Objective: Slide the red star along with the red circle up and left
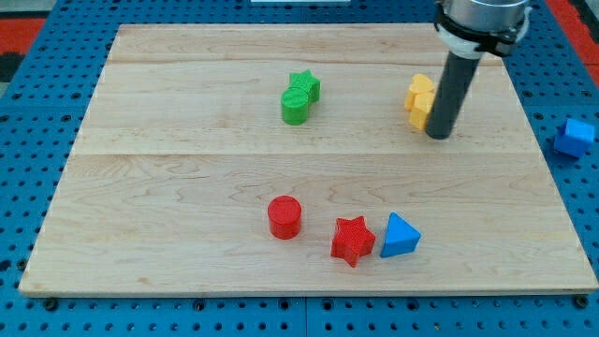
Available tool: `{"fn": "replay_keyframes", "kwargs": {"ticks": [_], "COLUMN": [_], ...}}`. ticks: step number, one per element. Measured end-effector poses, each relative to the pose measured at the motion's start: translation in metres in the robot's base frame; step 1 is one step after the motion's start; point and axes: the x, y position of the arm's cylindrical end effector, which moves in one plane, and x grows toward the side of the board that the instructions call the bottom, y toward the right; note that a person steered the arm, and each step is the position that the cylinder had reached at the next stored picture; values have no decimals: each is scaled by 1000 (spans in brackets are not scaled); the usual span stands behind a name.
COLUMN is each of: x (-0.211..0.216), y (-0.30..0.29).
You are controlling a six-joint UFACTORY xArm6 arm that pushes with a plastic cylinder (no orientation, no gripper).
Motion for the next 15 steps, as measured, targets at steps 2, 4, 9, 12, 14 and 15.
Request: {"fn": "replay_keyframes", "kwargs": {"ticks": [2,4,9,12,14,15], "x": [171,192,123,127,127,105], "y": [106,26,-139,-179,-240,-281]}}
